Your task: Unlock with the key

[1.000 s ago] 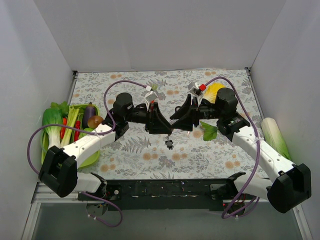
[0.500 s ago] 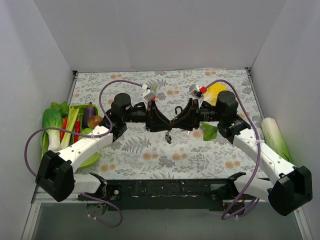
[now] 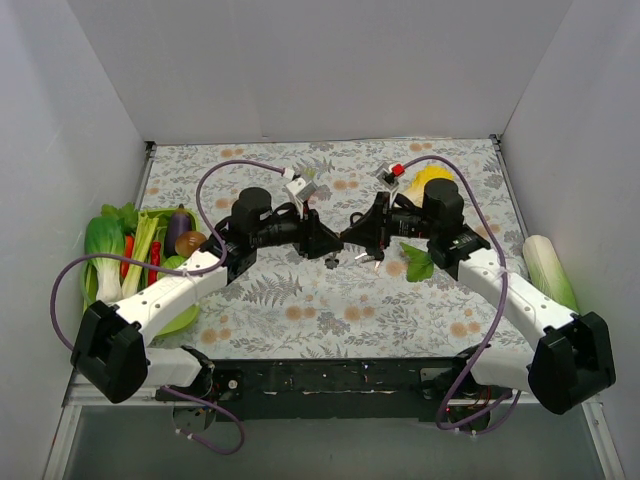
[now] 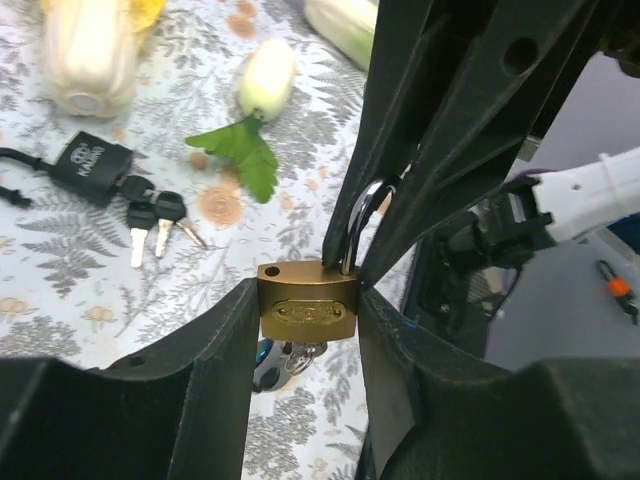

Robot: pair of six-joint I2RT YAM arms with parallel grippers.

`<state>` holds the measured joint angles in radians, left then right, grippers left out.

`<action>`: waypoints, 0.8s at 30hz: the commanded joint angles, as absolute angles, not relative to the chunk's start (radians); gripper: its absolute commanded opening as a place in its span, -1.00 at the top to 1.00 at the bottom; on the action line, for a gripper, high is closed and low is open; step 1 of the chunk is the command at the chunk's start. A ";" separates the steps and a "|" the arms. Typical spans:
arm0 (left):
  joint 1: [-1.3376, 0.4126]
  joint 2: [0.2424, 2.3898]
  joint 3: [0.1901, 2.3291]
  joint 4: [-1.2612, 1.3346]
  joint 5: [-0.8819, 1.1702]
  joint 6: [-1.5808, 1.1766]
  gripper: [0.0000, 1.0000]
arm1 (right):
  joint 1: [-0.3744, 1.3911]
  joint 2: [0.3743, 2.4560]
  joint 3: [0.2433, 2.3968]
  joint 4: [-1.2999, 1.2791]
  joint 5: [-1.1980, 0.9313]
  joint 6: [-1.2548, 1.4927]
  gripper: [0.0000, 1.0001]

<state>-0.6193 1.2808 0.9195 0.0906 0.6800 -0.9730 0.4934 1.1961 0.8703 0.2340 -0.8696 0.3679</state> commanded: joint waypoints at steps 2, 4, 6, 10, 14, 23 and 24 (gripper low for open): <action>-0.663 1.256 0.954 0.063 0.419 -0.934 1.00 | 0.505 1.233 0.879 0.229 -0.802 0.385 0.56; -0.678 1.275 0.963 0.038 0.341 -0.931 1.00 | 0.505 1.259 0.868 0.224 -0.778 0.390 0.58; -0.704 1.295 0.971 0.006 0.292 -0.931 1.00 | 0.506 1.290 0.861 0.222 -0.758 0.393 0.60; -0.727 1.362 0.991 -0.038 0.195 -0.965 1.00 | 0.505 1.350 0.819 0.256 -0.729 0.400 0.60; -0.744 1.396 1.000 -0.058 0.137 -1.005 1.00 | 0.505 1.400 0.770 0.334 -0.749 0.414 0.60; -0.747 1.463 0.905 -0.034 0.069 -1.129 1.00 | 0.505 1.499 0.744 0.371 -0.723 0.371 0.60; -0.747 1.479 0.900 -0.032 0.045 -1.132 1.00 | 0.505 1.508 0.749 0.371 -0.715 0.356 0.60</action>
